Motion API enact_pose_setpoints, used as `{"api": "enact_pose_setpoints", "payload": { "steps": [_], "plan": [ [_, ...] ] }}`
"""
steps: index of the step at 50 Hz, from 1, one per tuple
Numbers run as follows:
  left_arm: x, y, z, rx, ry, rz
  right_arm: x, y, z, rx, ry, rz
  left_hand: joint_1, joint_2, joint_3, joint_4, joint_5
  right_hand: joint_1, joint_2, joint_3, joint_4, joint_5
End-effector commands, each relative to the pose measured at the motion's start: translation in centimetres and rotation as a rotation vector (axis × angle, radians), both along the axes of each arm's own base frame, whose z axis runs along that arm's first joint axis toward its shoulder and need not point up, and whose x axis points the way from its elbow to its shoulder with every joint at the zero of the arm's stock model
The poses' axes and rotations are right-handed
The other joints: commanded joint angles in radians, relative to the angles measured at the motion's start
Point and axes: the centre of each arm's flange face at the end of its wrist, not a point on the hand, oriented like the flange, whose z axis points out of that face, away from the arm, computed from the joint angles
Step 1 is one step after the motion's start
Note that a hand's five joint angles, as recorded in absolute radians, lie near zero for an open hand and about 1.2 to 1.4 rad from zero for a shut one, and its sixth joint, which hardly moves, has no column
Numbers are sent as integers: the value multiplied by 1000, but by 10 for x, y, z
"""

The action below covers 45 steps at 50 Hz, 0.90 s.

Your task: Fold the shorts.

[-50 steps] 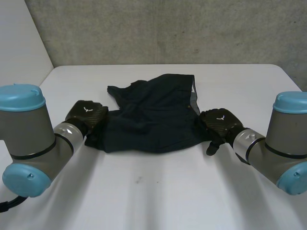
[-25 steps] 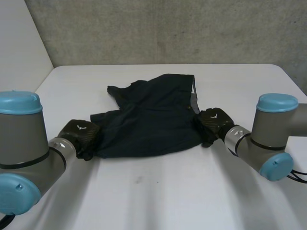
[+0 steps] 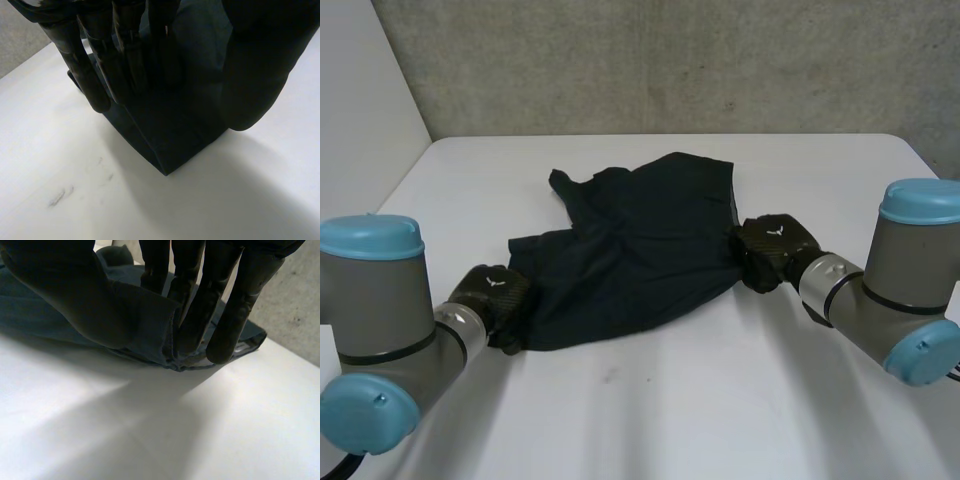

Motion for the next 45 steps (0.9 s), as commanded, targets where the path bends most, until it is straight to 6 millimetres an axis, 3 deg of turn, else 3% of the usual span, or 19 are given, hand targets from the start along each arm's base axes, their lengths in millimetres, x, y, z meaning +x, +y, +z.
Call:
{"api": "enact_pose_setpoints", "payload": {
  "steps": [1, 12, 20, 38, 41, 43, 45],
  "plan": [
    [-1, -5, -11, -12, 2, 1, -3, 9, -8, 54, 16, -4, 93, 102, 101, 106, 107, 468, 223, 219, 208, 248],
    [-4, -10, -28, -17, -7, -6, -2, 12, -12, 63, 24, 4, 91, 99, 98, 103, 104, 468, 223, 219, 208, 248],
    [-5, -13, -27, -30, -1, -6, -2, 12, -11, 63, 23, 4, 108, 116, 116, 121, 122, 468, 223, 219, 208, 248],
    [-5, -28, -30, -101, 22, 7, -2, 13, -11, 62, 25, 6, 384, 392, 392, 397, 398, 468, 223, 219, 208, 248],
    [-6, -30, -28, -115, 28, 5, -2, 13, -11, 62, 25, 5, 504, 512, 512, 517, 518, 468, 223, 219, 208, 248],
    [-7, -33, -26, -127, 32, 7, -2, 13, -11, 61, 26, 6, 740, 749, 748, 753, 754, 468, 223, 219, 208, 248],
    [-7, -35, -25, -133, 33, 8, -2, 13, -10, 57, 27, 6, 742, 750, 749, 755, 756, 468, 223, 219, 208, 248]
  ]
}}
